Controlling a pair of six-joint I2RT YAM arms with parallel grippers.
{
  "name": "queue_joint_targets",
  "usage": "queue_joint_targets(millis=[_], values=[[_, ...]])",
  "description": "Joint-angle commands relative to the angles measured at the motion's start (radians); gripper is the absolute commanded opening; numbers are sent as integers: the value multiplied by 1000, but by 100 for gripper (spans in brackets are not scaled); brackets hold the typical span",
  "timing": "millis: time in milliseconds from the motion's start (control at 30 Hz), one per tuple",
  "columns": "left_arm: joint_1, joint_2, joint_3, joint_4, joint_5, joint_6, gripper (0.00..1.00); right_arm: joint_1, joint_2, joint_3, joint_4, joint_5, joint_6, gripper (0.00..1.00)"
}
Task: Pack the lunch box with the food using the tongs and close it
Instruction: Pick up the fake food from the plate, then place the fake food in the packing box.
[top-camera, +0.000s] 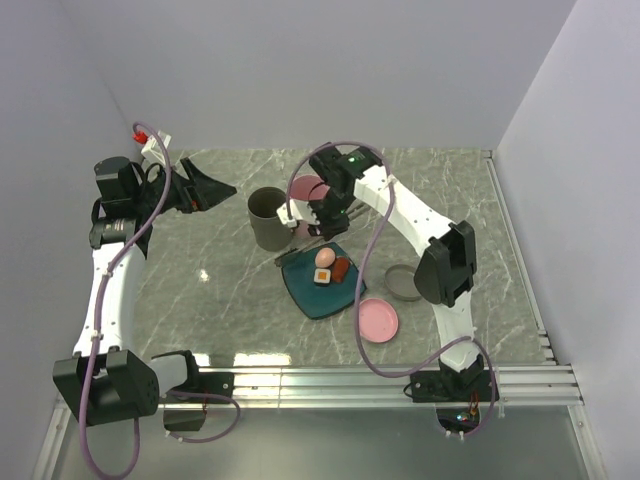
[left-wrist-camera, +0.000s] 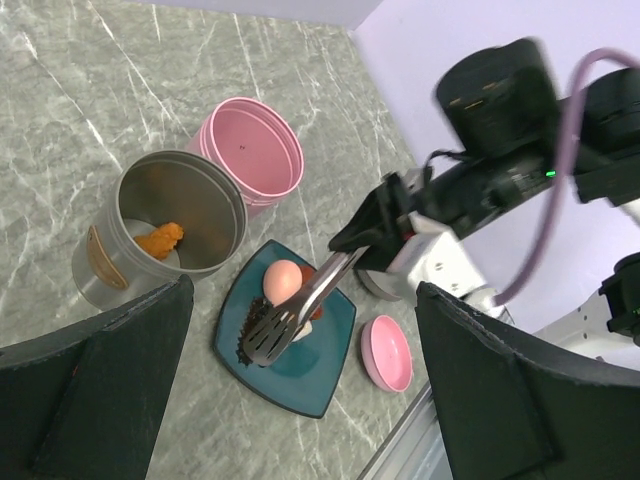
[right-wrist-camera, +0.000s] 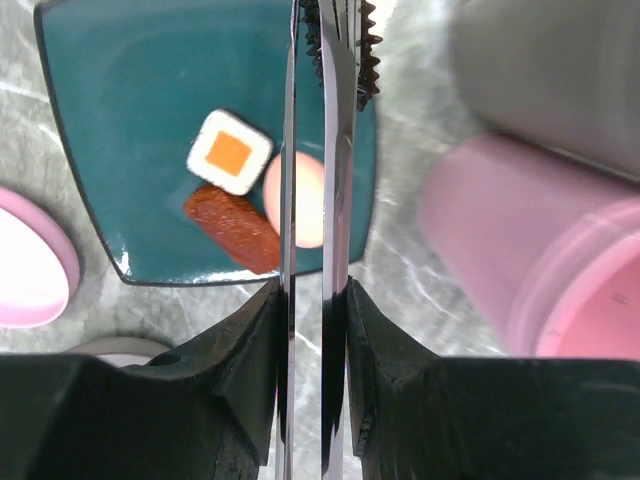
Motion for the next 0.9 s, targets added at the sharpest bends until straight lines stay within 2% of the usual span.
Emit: queue_joint_targets(millis=[0,333,467,700,867], values=[[5,-30,-9,40,37,-6,99,-3,-98,76,-105,-45,48,23],[3,-39,7,35,44,3,99,-2,-161,211,-10,-80,230,22],[3,-41,6,35,39,3,99,-3,-158,197,136,-30,293,22],[3,-50,5,8,30,26,99,-3,-100,202,294,16,378,22],[6,-48,17,-40,21,63,99,-8,-65,208,345,27,398,22]])
